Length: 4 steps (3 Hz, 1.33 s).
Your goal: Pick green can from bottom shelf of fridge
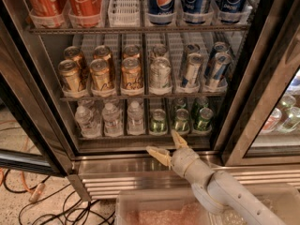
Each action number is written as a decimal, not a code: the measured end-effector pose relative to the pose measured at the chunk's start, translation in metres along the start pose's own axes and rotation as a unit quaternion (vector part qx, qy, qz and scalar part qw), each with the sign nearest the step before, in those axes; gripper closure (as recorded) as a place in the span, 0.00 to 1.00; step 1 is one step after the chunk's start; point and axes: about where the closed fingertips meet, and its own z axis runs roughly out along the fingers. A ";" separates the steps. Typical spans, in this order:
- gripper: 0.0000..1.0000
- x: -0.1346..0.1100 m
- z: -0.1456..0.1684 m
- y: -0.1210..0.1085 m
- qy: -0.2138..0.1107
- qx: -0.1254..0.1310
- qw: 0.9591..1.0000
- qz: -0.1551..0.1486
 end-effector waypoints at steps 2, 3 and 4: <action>0.26 -0.004 0.035 -0.013 0.004 -0.022 1.000 0.004; 0.34 -0.005 0.054 -0.017 0.006 -0.032 0.999 0.009; 0.29 -0.007 0.066 -0.028 0.005 -0.031 0.999 0.015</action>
Offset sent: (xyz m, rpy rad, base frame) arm 0.0600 0.0189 0.0008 0.0037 0.0223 0.0748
